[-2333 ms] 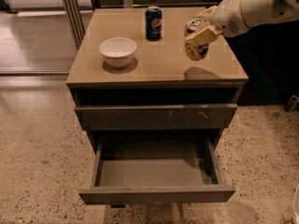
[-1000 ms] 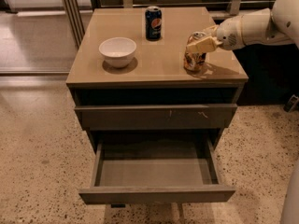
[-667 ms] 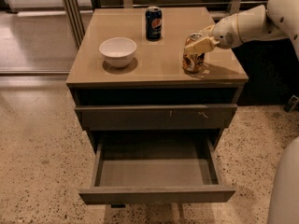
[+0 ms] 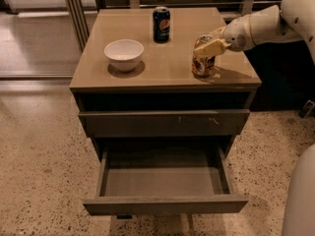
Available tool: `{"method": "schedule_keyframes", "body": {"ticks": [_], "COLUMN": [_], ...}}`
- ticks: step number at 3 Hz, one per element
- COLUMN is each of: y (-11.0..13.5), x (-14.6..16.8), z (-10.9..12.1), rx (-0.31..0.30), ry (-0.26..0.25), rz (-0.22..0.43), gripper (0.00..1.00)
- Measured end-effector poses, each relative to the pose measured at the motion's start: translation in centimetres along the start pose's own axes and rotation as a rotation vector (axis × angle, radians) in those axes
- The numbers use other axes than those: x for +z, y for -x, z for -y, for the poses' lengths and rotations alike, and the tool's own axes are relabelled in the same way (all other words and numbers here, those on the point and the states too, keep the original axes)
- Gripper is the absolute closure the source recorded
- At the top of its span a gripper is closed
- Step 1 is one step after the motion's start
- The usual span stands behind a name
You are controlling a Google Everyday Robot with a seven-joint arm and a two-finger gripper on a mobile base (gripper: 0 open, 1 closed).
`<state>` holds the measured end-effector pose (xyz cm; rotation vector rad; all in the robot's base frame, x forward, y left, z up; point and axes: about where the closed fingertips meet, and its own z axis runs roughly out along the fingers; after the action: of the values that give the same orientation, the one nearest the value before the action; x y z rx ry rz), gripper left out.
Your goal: Pick orange can from middle drawer and place on counter
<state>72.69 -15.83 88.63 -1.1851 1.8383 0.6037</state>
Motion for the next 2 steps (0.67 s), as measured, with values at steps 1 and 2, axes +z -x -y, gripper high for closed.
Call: {"method": "schedule_keyframes", "body": {"ticks": [1, 2], "y": [0.00, 0.00], "x": [0.00, 0.01], "z": [0.00, 0.00], "rx": [0.000, 0.000], "ry": [0.000, 0.000], "rz": [0.000, 0.000], "gripper": [0.34, 0.11]}}
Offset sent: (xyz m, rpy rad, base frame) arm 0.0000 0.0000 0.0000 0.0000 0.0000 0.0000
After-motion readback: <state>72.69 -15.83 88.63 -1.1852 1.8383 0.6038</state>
